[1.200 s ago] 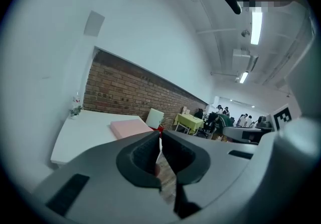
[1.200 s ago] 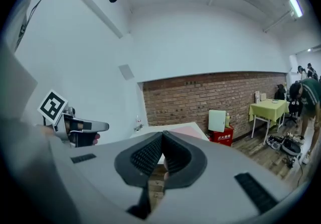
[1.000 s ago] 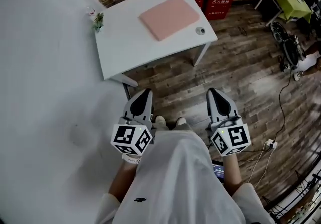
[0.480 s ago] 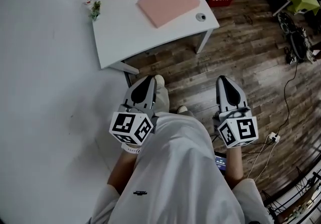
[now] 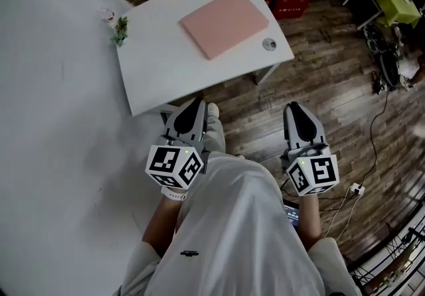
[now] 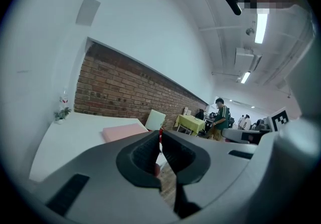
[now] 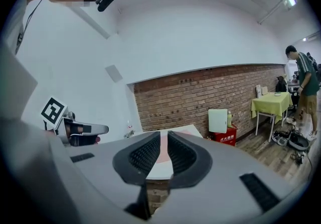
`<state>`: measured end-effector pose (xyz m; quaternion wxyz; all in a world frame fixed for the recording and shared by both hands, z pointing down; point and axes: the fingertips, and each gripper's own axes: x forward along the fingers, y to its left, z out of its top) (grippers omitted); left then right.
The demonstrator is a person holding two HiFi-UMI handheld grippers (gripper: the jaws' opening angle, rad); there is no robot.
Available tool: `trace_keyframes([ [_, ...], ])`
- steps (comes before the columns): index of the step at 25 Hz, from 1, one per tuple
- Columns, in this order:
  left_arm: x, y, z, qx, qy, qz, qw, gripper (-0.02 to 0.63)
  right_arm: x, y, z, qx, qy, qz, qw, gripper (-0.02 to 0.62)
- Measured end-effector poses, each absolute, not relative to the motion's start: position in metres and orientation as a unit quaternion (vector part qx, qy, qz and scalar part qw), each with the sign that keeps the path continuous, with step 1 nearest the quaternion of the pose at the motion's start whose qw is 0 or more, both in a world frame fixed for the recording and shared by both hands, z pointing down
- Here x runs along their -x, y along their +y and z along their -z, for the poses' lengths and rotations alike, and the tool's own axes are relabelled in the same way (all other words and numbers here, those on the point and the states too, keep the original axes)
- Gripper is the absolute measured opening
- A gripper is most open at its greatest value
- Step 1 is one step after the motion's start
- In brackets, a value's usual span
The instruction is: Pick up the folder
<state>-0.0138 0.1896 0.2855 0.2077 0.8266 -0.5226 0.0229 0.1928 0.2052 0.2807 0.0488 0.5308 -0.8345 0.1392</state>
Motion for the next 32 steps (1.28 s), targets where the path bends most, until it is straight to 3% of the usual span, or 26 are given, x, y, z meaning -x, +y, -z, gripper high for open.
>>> trace_keyframes([
  [9,0.071,0.053,-0.275,-0.833,-0.511,-0.013,0.209,0.028,-0.139,0.073,-0.267,-0.545,-0.826,-0.130,0.062,0.043],
  [17,0.112,-0.039,-0.274,-0.850,-0.483,0.005,0.212,0.029,-0.099,-0.015,-0.261,-0.567,-0.812,-0.112,0.082,0.106],
  [30,0.119,-0.072,-0.291,-0.860,-0.450,0.004,0.239,0.034,-0.080,-0.055,-0.273,-0.561,-0.812,-0.113,0.117,0.201],
  [32,0.117,-0.074,-0.293,-0.860,-0.446,0.005,0.246,0.085,-0.080,-0.059,-0.276,-0.559,-0.811,-0.117,0.122,0.215],
])
